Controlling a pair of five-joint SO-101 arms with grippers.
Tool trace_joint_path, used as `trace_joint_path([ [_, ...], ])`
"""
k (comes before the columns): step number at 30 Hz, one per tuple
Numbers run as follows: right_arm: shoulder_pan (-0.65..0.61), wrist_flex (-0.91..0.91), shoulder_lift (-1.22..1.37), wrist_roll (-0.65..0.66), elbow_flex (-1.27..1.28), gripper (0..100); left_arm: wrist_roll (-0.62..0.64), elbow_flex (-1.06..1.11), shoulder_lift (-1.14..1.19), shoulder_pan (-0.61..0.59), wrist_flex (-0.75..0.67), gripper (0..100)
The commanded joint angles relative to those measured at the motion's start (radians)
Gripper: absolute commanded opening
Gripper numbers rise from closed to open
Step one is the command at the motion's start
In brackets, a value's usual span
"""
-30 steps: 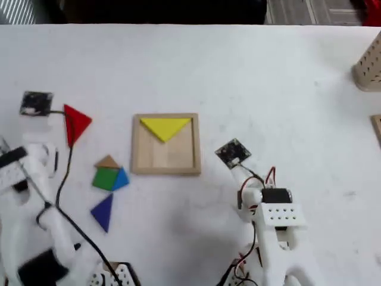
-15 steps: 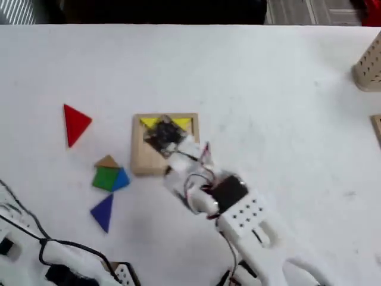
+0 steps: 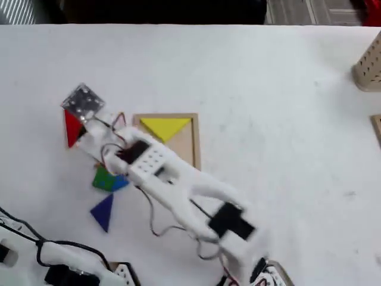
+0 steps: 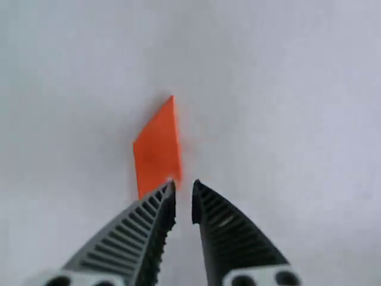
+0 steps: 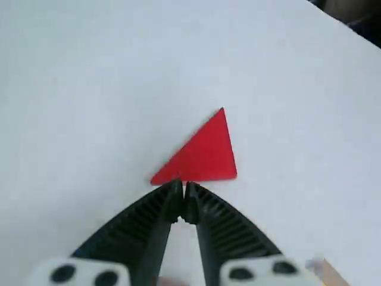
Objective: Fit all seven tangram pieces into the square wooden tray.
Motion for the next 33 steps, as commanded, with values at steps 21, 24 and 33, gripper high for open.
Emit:
trace_joint_path([
  [21, 0.005, 0.710, 1.124, -0.002, -1.677, 1.8, 0.029, -0.055, -0.024, -0.008, -0.035, 7],
  [24, 0.007, 0.866, 1.095, 0.000, -1.688, 1.8, 0.029, -0.055, -0.024, -0.008, -0.034, 7],
  [33, 0.004, 0.835, 0.957, -0.011, -1.732, 1.8, 0.029, -0.055, -0.024, -0.008, -0.032, 7],
])
